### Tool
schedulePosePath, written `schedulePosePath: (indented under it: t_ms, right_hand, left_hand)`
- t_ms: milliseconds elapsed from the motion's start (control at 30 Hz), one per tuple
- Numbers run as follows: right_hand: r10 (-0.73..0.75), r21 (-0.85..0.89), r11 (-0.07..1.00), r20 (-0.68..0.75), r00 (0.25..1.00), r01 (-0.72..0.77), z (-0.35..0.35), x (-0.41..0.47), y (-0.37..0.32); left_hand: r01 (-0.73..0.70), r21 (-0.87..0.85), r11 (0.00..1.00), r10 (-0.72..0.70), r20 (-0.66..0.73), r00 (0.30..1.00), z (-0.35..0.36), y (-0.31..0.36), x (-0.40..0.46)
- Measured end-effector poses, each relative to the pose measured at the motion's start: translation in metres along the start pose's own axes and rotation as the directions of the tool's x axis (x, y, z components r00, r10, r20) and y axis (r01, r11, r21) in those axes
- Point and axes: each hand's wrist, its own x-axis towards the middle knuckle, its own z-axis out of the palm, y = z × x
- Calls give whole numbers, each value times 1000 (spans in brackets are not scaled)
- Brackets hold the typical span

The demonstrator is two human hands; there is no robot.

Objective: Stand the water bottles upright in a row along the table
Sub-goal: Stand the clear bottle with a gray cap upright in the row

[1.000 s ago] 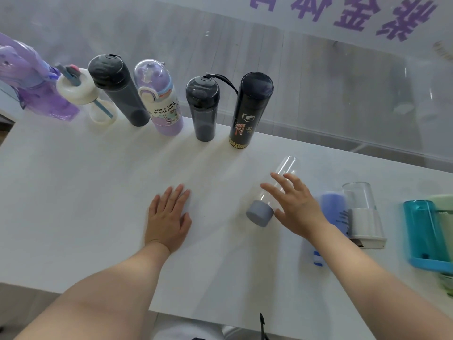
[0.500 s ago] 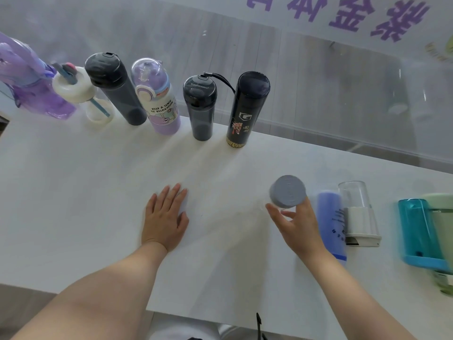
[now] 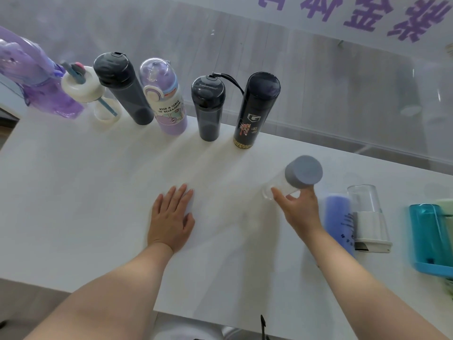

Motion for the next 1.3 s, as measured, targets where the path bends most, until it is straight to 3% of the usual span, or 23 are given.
schedulePosePath:
  t_ms: [167, 600, 867, 1033, 1167, 1300]
  right_hand:
    - [-65, -72, 996, -81, 995, 59, 5, 49, -21]
    - [-102, -157, 984, -100, 990, 85, 15, 123, -38]
    - [-102, -172, 982, -105, 989, 83, 16, 127, -37]
    - [-33, -272, 962, -35, 999, 22, 17, 123, -20]
    - [26, -231, 972, -69, 997, -41, 14, 103, -14]
    - [-24, -283, 959, -30, 999, 15, 5, 63, -6]
  left_hand:
    - [0, -15, 1000, 0, -1, 1000, 0, 0, 0]
    - [-9, -27, 1000, 9, 2, 1000, 1, -1, 2]
    - [-12, -40, 999, 12, -14, 1000, 0, -1, 1]
    - [-8, -47, 999, 7, -11, 1000, 1, -3, 1]
    - [-16, -51, 999, 15, -11, 1000, 1, -3, 1]
    - [-11, -47, 999, 11, 0, 1000, -1, -2, 1]
